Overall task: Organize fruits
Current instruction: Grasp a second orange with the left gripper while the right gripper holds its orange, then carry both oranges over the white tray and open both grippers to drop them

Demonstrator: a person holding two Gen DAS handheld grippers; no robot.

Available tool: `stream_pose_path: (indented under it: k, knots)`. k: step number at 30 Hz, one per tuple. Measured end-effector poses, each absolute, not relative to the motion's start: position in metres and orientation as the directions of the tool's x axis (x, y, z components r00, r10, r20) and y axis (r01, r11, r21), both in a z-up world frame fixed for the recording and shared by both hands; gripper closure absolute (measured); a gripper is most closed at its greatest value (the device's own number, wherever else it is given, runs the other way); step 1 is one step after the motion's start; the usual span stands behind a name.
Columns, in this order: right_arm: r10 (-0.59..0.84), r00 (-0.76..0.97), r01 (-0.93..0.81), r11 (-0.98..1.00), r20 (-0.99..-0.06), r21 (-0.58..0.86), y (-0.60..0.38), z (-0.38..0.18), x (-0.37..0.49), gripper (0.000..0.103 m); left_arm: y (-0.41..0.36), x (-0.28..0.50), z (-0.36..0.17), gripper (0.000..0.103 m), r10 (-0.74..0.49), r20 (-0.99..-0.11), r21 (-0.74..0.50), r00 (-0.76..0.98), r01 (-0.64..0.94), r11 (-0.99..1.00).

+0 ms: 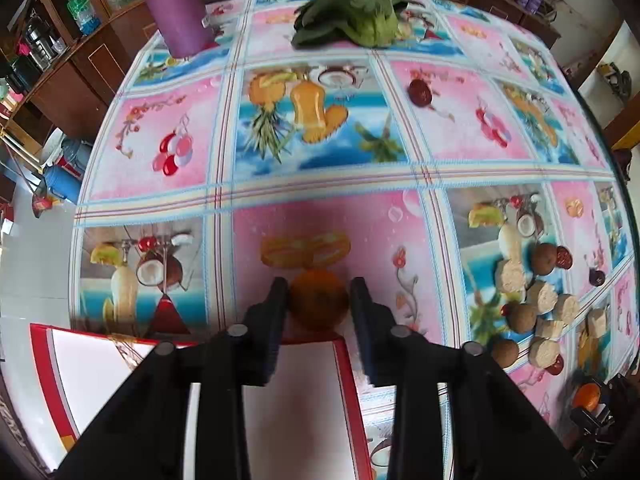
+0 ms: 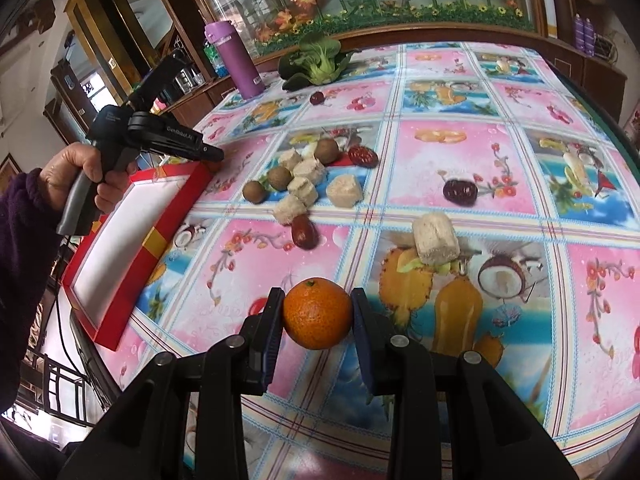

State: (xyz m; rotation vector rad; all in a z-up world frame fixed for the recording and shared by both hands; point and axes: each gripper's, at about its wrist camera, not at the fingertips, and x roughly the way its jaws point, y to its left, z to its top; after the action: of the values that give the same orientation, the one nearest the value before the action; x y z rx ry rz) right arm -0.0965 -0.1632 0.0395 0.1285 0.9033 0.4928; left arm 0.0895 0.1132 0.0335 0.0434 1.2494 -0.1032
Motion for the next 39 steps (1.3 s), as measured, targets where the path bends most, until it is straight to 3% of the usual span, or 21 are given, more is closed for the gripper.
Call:
stream_pose_path:
  k: [2, 9, 18, 26, 31, 34, 39]
  knots:
    - [0.464, 0.522, -0.36, 0.881, -0.716, 0.308, -0.161, 0.045, -0.095, 0.071, 0.11, 0.089, 0.033, 0.07, -0.092, -0.949, -0.057, 0.302, 0.121, 0.991]
    - [0.465, 0.561, -0.364, 0.882, -0.685, 0.3, -0.153, 0.065, -0.096, 0.071, 0.096, 0.089, 0.02, 0.067, 0.031, -0.948, 0.079, 0.317, 0.141, 0.987]
    - [0.45, 0.565, -0.362, 0.888, -0.691, 0.282, -0.143, 0.073, -0.09, 0.071, 0.117, 0.089, 0.028, 0.071, -0.057, -0.934, -0.031, 0.353, 0.081, 0.996]
    - [0.512, 0.536, -0.479, 0.839, -0.671, 0.258, -0.073, 0.097, -0.075, 0.071, 0.157, 0.038, 0.109, 0.071, -0.129, -0.826, -0.128, 0.548, 0.041, 0.991]
    - [0.578, 0.451, -0.559, 0.777, -0.68, 0.29, 0.001, 0.091, -0.06, 0.071, 0.193, -0.036, 0.13, 0.071, -0.026, -0.783, -0.03, 0.622, 0.003, 1.0]
    - [0.596, 0.406, -0.59, 0.75, -0.693, 0.298, 0.04, 0.082, -0.059, 0.071, 0.216, -0.086, 0.116, 0.071, 0.074, -0.769, 0.037, 0.635, -0.072, 0.997]
    - [0.568, 0.391, -0.634, 0.737, -0.724, 0.236, 0.097, 0.065, -0.067, 0.071, 0.24, -0.142, 0.09, 0.071, 0.178, -0.748, 0.047, 0.639, -0.216, 0.975]
